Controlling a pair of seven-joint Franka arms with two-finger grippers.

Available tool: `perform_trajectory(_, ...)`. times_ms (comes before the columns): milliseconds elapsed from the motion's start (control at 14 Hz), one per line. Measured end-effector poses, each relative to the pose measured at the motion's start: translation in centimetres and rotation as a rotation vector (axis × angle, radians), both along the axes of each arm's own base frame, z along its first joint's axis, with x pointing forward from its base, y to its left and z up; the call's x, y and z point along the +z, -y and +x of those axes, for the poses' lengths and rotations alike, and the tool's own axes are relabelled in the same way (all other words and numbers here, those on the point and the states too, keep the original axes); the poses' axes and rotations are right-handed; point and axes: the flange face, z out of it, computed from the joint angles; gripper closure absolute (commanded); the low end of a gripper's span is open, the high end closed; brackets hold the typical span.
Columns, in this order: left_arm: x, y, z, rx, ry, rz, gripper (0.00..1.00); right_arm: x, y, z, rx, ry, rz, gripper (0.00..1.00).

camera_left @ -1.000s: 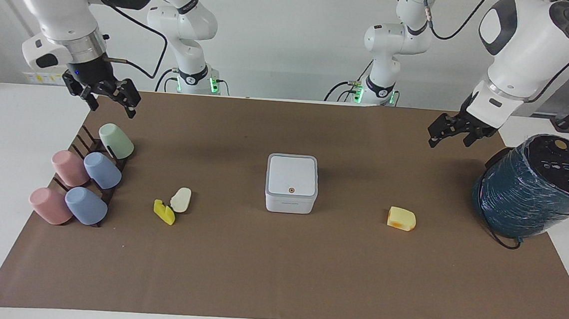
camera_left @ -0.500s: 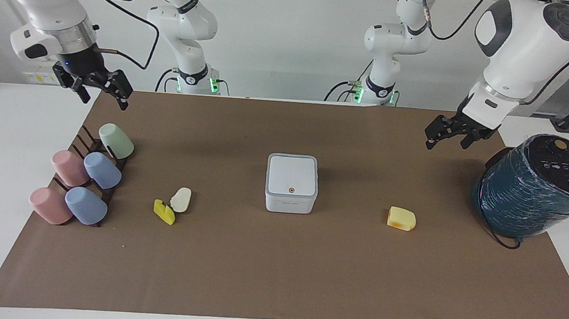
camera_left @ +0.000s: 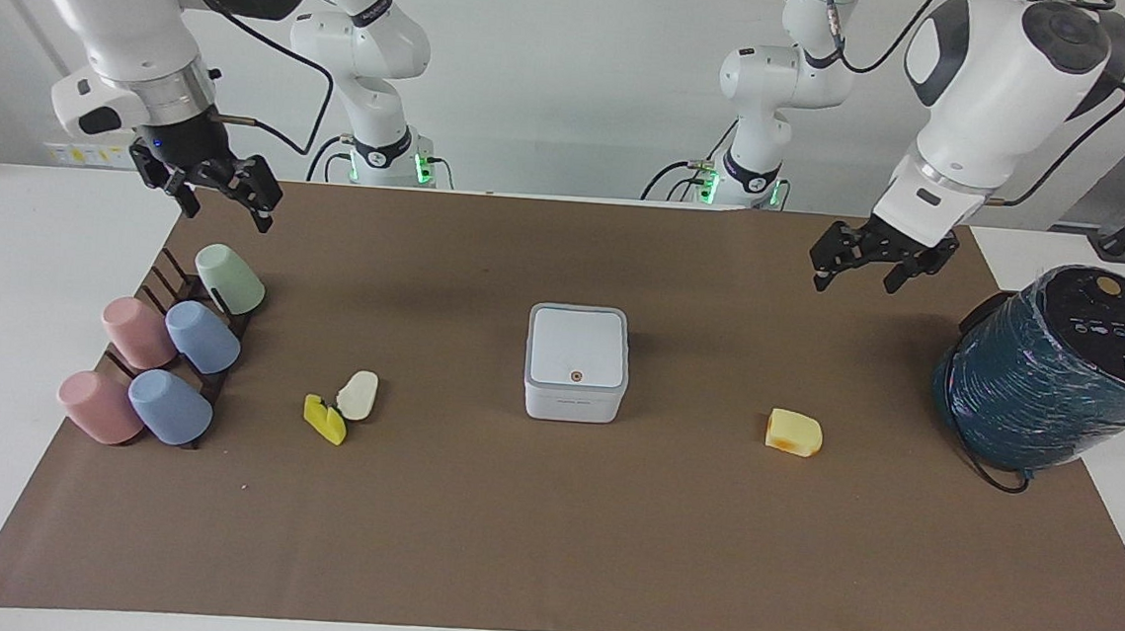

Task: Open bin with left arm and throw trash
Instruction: 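Reach the left gripper to the bin lid while the right gripper reaches trash, then lift the white lid off the bin with the left gripper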

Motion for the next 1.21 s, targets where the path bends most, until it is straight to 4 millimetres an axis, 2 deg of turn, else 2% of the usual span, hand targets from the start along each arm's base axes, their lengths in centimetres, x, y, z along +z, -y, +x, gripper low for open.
perform_trajectory(71,-0.7,2.0,-0.7,0.006,0.012,-0.003,0.53,-1.2,-1.0,0.6,-0.015,0.010,0.002,0.00)
perform_trajectory(143,-1.5,3.9,-1.4,0.023,0.029,-0.008,0.69,-2.6,-1.9,1.5,-0.031,0.023,0.005,0.00)
perform_trajectory(214,-2.2,5.6,-2.2,0.046,0.048,-0.017,0.79,-4.2,-2.7,2.6,-0.050,0.033,0.008,0.00)
perform_trajectory(286,-2.8,7.1,-2.9,0.072,0.067,-0.033,0.84,-6.3,-3.8,3.7,-0.075,0.042,0.013,0.00)
perform_trajectory(571,-4.9,12.0,-4.0,0.221,0.157,-0.176,0.89,-16.8,-8.5,8.0,-0.173,0.065,0.033,0.00)
perform_trajectory(786,-7.8,16.0,-4.1,0.329,0.214,-0.265,0.91,-23.1,-9.3,8.4,-0.186,0.045,0.032,0.00)
perform_trajectory(929,-10.2,18.0,-3.7,0.366,0.236,-0.308,0.95,-25.6,-9.2,7.1,-0.184,0.029,0.028,0.00)
perform_trajectory(1214,-13.2,19.6,-2.9,0.389,0.259,-0.359,0.98,-27.6,-9.5,5.6,-0.173,0.001,0.019,0.00)
